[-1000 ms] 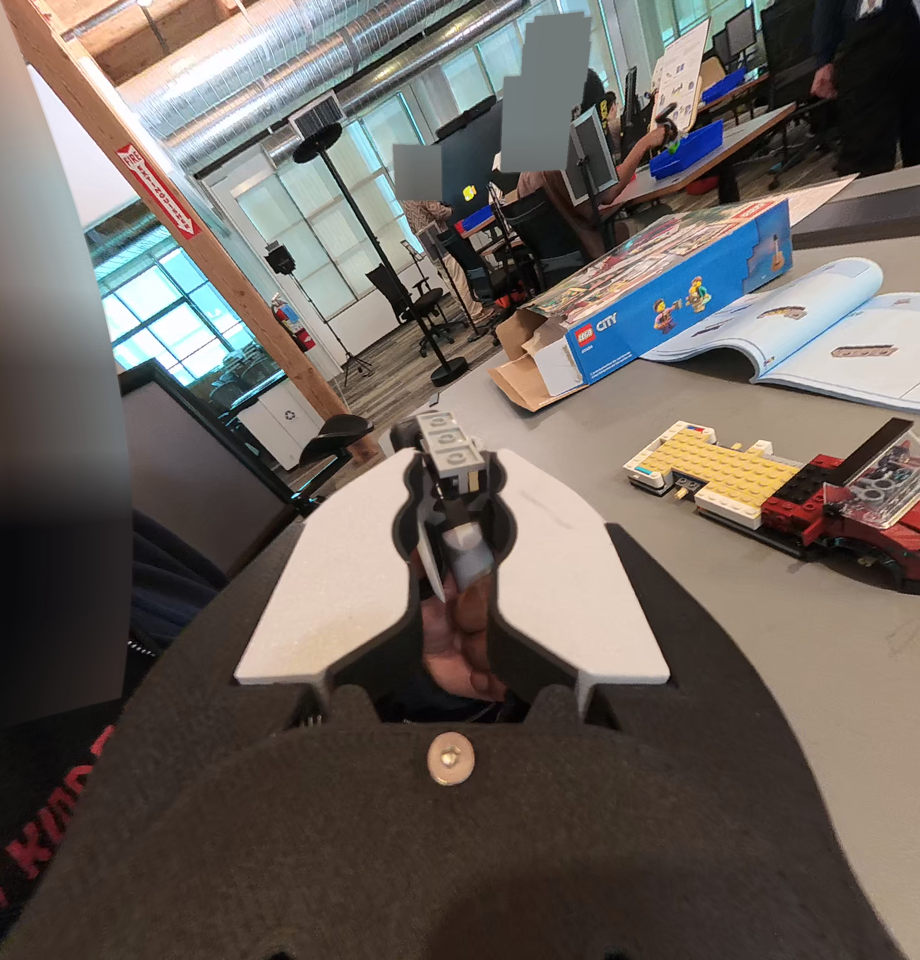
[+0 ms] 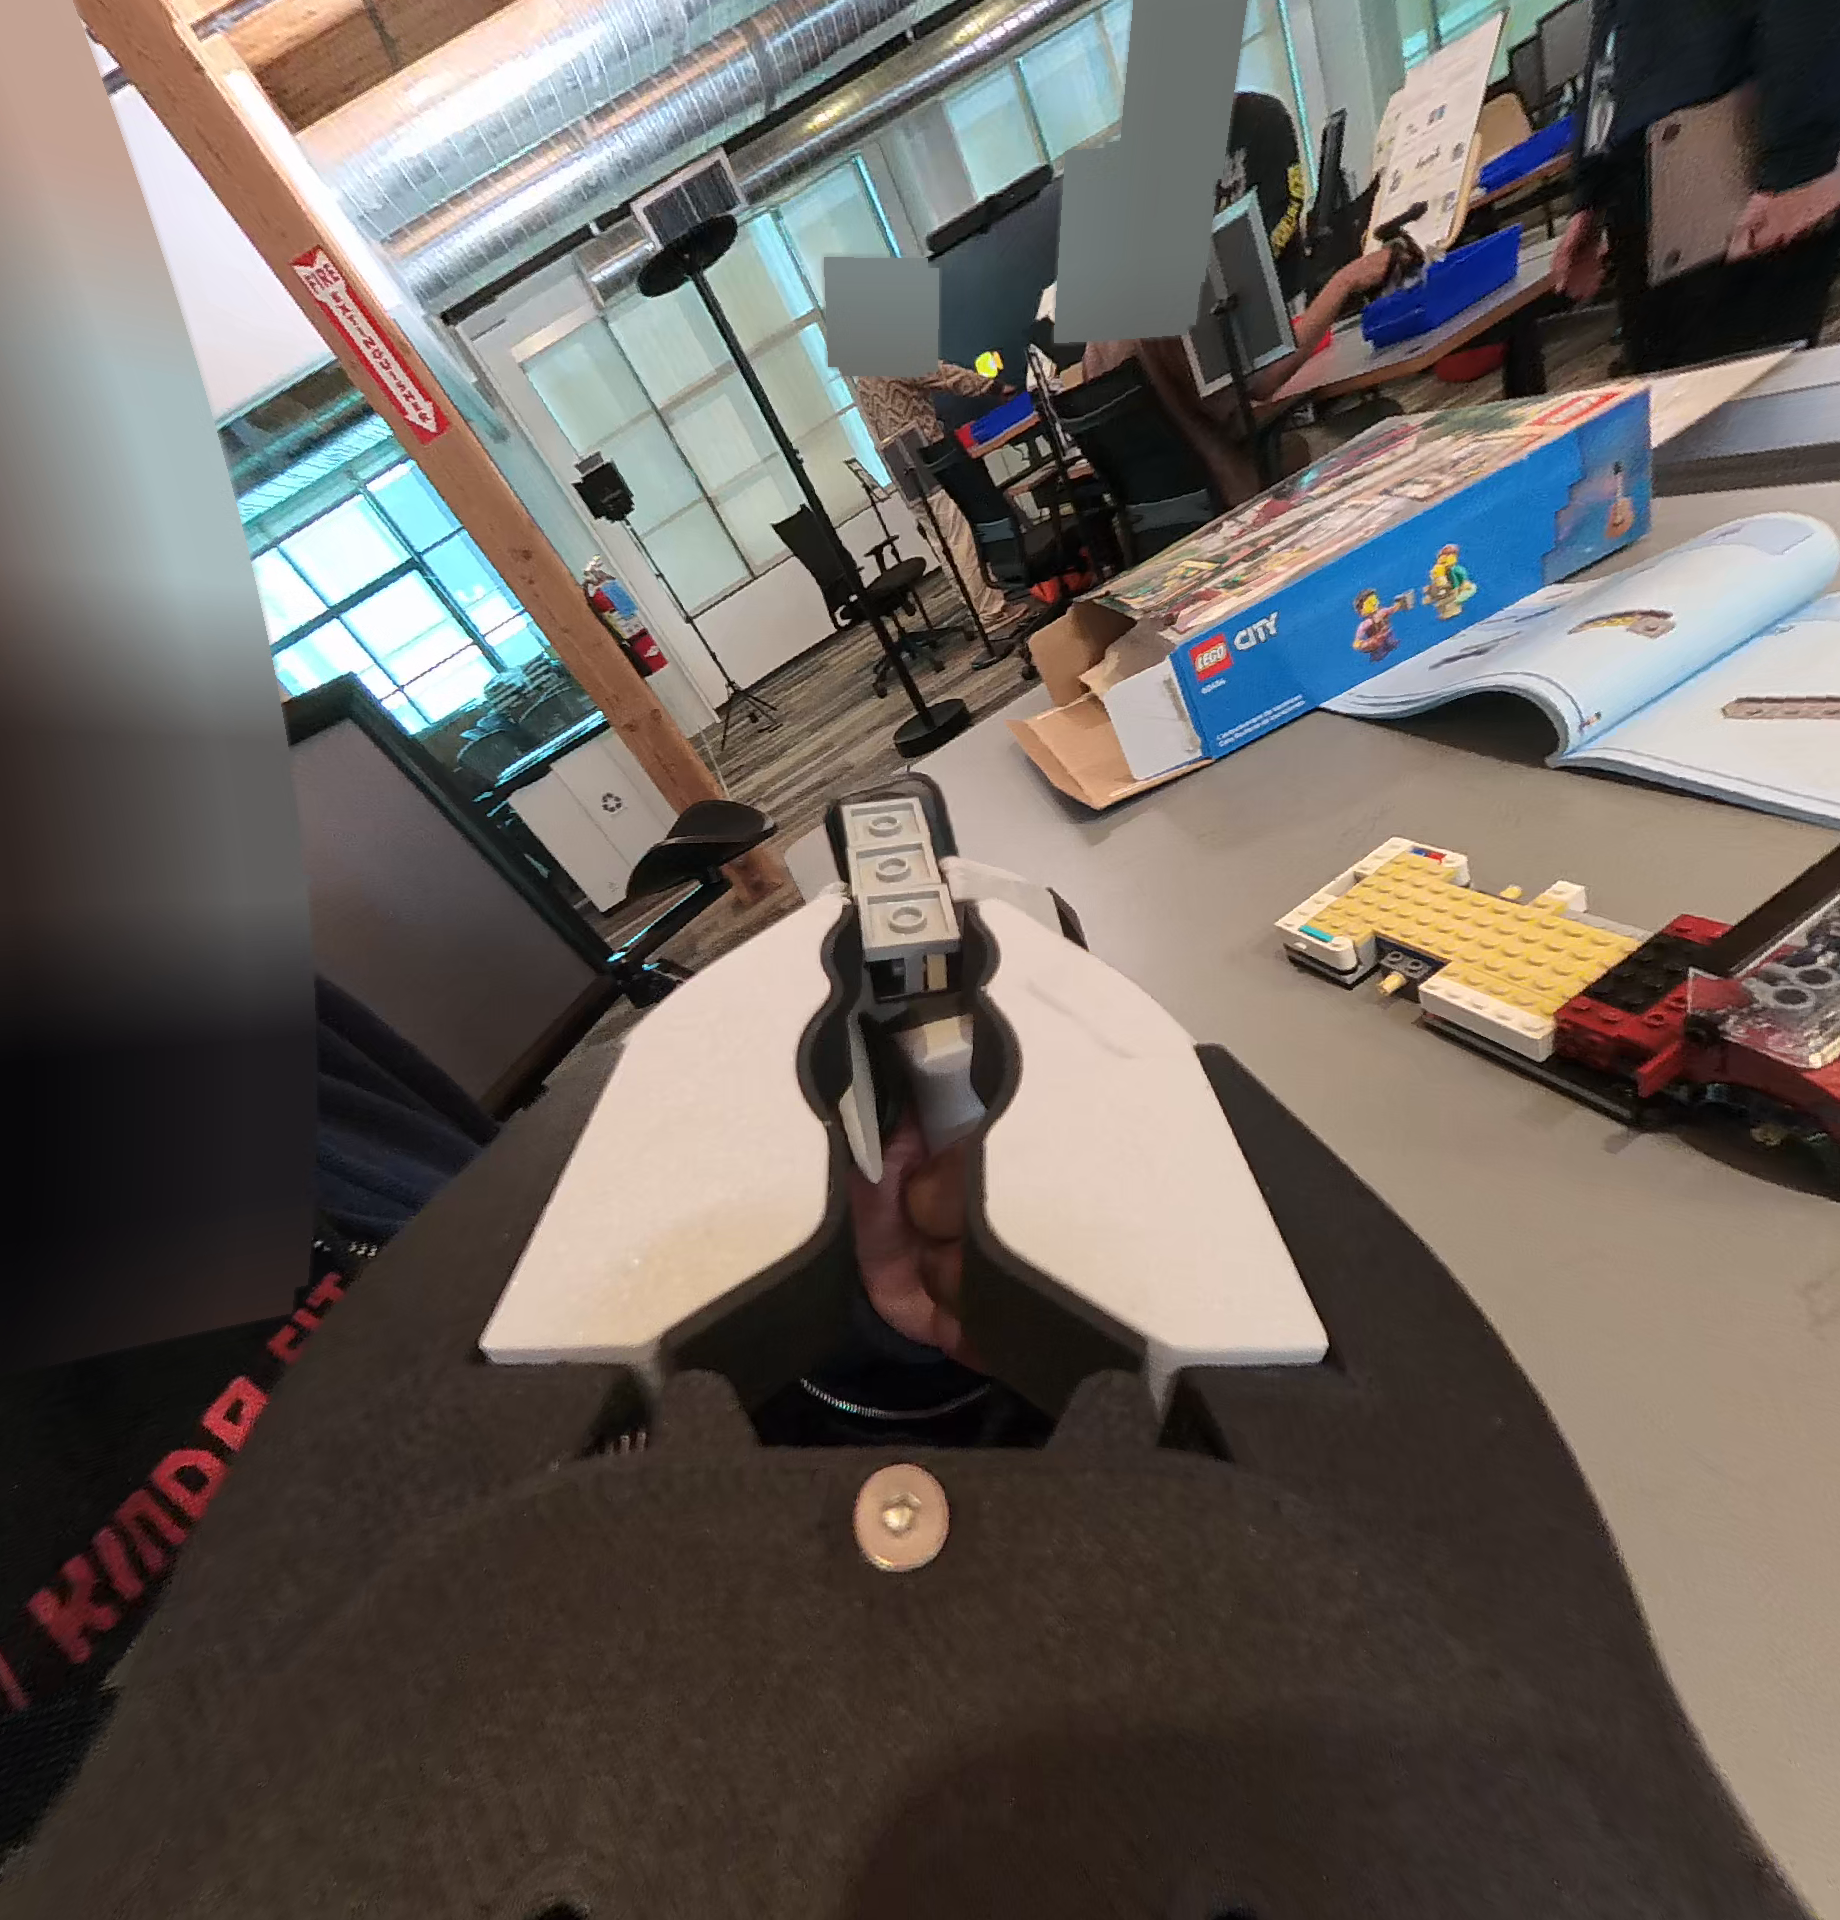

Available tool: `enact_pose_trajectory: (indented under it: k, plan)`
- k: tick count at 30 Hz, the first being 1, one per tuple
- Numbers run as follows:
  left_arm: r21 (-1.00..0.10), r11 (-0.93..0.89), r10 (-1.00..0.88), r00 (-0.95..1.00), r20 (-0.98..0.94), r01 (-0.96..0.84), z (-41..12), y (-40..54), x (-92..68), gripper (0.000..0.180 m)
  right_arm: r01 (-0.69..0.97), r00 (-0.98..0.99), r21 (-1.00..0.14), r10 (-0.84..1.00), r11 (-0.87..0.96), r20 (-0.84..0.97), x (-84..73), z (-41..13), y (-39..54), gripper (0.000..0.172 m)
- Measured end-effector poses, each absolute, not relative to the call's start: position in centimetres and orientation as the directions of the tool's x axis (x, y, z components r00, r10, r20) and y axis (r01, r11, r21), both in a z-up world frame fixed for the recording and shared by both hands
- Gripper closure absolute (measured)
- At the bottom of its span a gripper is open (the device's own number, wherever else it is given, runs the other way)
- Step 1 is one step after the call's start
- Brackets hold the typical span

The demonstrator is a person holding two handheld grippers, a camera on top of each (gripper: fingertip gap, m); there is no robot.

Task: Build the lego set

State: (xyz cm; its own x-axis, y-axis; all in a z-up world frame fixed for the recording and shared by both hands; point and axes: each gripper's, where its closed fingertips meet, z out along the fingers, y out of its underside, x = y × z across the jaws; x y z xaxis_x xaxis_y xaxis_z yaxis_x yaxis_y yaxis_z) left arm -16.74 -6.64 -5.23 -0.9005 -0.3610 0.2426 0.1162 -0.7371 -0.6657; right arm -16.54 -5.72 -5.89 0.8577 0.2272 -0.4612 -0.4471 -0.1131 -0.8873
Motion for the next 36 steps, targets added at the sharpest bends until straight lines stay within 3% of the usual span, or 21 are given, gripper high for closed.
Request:
enact_pose_trajectory:
  k: [6, 22, 36]
  plan:
    - [-0.674, -0.730, -0.354, -0.906, 0.231, 0.113, -5.1, -6.9, -16.9, 0.163, -0.411, 0.870, -0.906, 0.254, -0.104, -0.423, -16.9, -5.4, -5.9, 0.145]
    - [-0.743, -0.651, -0.469, -0.852, 0.232, 0.156, -5.3, -7.5, -16.0, 0.162, -0.462, 0.848, -0.883, 0.248, -0.088, -0.468, -15.5, -5.4, -6.6, 0.153]
    - [-0.662, -0.745, -0.391, -0.860, 0.328, 0.086, -5.1, -5.7, -15.7, 0.163, -0.438, 0.870, -0.898, 0.228, -0.049, -0.437, -15.0, -5.3, -6.6, 0.155]
